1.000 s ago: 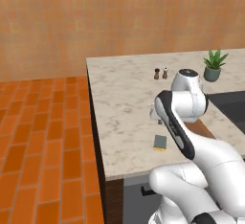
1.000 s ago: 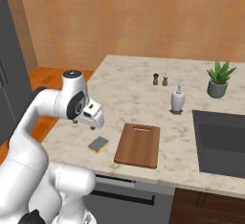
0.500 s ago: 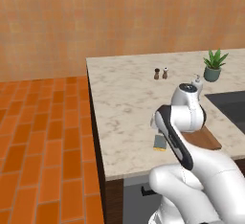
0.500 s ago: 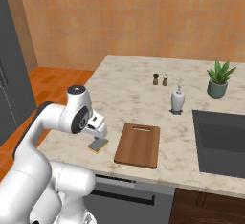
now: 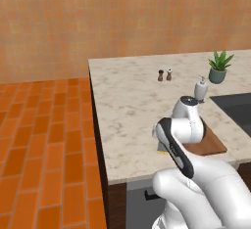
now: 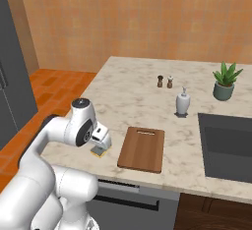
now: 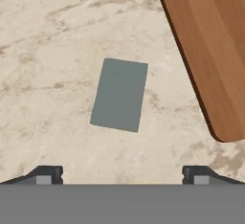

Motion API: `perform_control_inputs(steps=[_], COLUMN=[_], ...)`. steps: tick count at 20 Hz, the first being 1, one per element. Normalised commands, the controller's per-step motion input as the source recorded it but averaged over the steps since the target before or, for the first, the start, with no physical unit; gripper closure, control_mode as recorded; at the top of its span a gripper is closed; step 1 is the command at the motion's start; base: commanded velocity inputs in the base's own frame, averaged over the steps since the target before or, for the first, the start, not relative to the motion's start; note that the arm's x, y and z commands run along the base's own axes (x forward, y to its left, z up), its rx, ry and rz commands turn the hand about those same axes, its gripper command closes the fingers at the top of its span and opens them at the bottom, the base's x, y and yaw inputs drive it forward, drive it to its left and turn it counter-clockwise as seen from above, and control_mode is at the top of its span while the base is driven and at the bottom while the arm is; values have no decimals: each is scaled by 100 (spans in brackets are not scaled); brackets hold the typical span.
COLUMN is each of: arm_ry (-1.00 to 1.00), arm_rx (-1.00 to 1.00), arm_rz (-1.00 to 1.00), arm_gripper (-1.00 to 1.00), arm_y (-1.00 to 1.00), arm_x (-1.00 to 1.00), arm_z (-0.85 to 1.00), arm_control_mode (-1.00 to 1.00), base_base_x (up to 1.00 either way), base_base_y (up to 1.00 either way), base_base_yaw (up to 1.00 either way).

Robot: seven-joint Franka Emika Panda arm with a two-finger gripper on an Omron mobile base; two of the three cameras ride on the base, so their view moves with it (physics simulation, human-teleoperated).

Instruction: Pick up the sponge from the counter and clean the cutting board by briefly scrubbing or pressing down on the cutting board. Once finished, release the sponge.

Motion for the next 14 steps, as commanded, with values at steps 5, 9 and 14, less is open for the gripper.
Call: perform_control_inputs(steps=[5,9,14], arm_ry=[0,0,0], arm_rx=[2,5,1], arm_rz=[0,1,0], arm_gripper=[-100,-100,-100], arm_y=[-4,-5,0], arm_x=[20,8,6], arm_z=[-4,-7,-13], arm_control_mode=[-100,-100,-100], base_base_x=[0,0,0], base_base_y=[0,0,0], base_base_yaw=[0,0,0])
